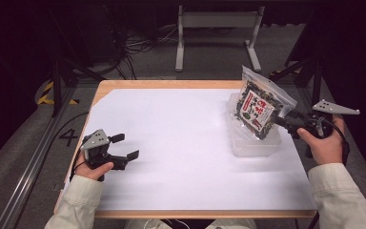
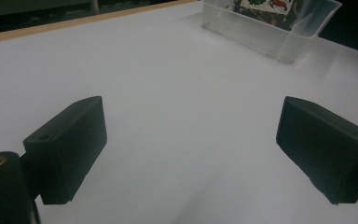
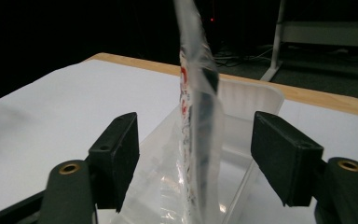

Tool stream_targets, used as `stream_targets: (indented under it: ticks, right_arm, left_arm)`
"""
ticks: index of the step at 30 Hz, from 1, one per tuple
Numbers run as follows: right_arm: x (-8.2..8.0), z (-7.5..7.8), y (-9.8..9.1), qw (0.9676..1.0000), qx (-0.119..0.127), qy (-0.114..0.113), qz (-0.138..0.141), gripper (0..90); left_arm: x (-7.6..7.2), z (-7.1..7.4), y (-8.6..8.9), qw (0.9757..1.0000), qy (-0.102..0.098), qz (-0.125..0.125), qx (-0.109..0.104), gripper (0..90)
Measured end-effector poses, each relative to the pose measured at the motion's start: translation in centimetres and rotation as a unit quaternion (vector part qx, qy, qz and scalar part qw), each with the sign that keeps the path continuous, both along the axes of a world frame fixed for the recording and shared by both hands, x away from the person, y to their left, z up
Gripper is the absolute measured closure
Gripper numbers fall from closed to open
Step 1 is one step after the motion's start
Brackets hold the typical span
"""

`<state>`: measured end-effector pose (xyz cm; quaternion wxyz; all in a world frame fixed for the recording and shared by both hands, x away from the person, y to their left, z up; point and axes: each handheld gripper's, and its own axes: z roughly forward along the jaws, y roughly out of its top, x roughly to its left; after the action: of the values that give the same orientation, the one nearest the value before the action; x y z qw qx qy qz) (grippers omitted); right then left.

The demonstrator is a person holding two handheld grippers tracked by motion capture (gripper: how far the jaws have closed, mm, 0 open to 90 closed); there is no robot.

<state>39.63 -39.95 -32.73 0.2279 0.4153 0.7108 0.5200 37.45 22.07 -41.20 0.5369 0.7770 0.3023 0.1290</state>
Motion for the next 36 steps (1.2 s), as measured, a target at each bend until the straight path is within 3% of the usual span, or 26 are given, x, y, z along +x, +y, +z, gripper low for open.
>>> stream_targets:
  ticks: [6, 10, 13, 24, 31, 36]
  right_arm:
    - [-2.6, 0.9, 0.4, 0.9997, -0.007, -0.023, -0.005, 28.7]
    - [-4.6, 1.0, 1.0, 0.9993, -0.01, -0.036, 0.01, 26.4]
    - [-5.5, 0.8, 1.6, 0.999, -0.013, -0.037, 0.023, 24.9]
    - [-7.6, -1.6, 4.4, 0.9962, -0.001, -0.045, 0.075, 22.3]
    - [-8.2, -3.1, 5.9, 0.9955, -0.001, -0.046, 0.082, 22.2]
    - [-8.1, -5.1, 6.5, 0.996, 0.003, -0.044, 0.078, 22.4]
  left_arm:
    - [-1.1, 0.4, -0.4, 0.9998, -0.007, -0.017, 0.007, 9.4]
    - [-1.6, 0.3, -0.6, 0.9997, -0.003, -0.025, -0.008, 8.8]
    - [-1.8, 0.1, -0.6, 0.9997, -0.004, -0.025, -0.007, 8.8]
    - [-2.5, -0.2, -0.3, 0.9996, -0.008, -0.024, -0.01, 8.8]
    - [-2.5, -0.3, -0.3, 0.9996, -0.014, -0.022, -0.012, 8.8]
    - [-2.5, -0.4, -0.3, 0.9995, -0.017, -0.02, -0.014, 8.8]
